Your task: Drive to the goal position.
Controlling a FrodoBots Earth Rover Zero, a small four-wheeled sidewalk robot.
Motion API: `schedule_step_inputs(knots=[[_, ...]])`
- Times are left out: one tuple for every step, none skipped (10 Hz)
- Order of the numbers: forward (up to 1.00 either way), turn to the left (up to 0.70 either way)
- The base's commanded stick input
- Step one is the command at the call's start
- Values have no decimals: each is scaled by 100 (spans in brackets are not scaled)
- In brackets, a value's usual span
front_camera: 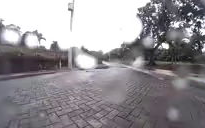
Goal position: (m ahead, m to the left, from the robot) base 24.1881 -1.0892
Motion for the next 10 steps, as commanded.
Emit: schedule_step_inputs(knots=[[85, 0], [85, 0], [85, -22], [85, 0], [85, 0], [85, 0], [85, 0], [85, 0], [85, 0], [85, 0]])
